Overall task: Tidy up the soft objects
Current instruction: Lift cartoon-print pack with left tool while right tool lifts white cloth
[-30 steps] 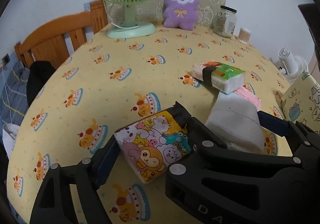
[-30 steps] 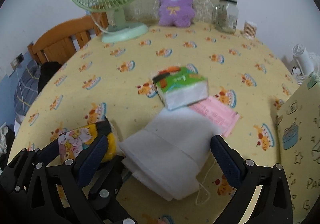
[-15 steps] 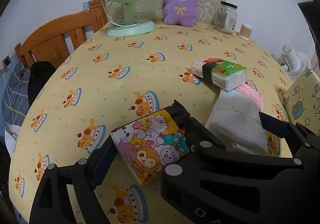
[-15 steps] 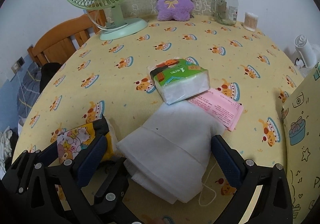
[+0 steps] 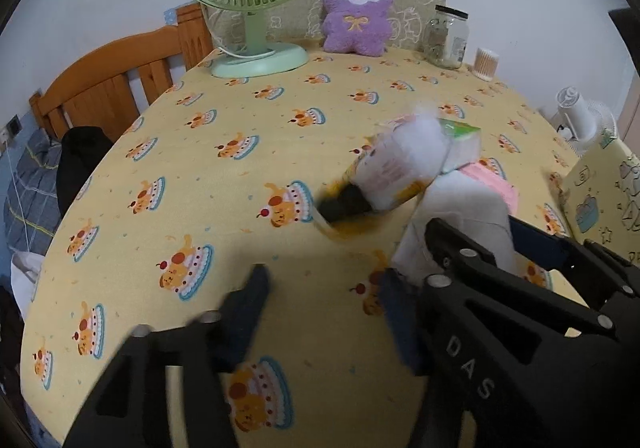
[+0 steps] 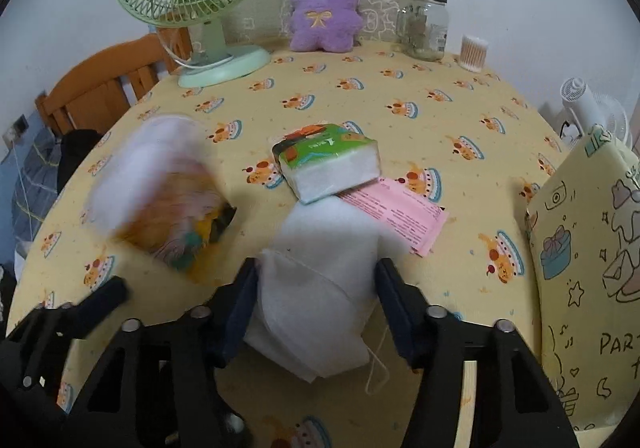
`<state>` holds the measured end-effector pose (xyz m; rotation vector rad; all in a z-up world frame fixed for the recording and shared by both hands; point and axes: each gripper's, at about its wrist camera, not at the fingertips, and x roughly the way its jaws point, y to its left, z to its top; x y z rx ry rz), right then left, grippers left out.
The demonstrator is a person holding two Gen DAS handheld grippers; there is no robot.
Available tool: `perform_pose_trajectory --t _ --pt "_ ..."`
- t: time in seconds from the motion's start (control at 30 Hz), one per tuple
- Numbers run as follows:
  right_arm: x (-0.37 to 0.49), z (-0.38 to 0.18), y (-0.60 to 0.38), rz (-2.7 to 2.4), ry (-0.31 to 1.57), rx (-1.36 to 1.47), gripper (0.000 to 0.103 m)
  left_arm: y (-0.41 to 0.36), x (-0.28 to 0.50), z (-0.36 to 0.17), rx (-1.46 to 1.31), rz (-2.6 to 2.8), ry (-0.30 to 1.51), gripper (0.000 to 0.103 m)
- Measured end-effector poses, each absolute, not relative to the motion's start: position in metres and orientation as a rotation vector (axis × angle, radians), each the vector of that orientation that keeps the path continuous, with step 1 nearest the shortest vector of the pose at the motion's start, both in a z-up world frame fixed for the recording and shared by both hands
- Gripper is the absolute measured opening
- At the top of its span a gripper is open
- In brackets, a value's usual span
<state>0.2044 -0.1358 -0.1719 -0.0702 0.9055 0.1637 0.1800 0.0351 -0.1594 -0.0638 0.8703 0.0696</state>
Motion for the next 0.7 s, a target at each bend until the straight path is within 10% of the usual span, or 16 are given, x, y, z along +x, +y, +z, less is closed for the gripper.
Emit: perform_pose_trajectory --t 0.2,0.47,0.7 --pt "0.196 -0.166 -0.141 0.178 0.901 -0.077 0.043 0.031 0.171 -0.157 -0.078 0.039 0.867 0.041" --pt "0.184 -0.159 -0.152 0.205 0.916 -0.041 0.04 0.019 0.164 -0.148 -0.058 -0.012 0.861 0.068" --pt "0.175 -0.148 -0.165 0.203 0.889 -0.05 0.04 0.002 0.161 -0.139 -0.037 -0.038 0.845 0.07"
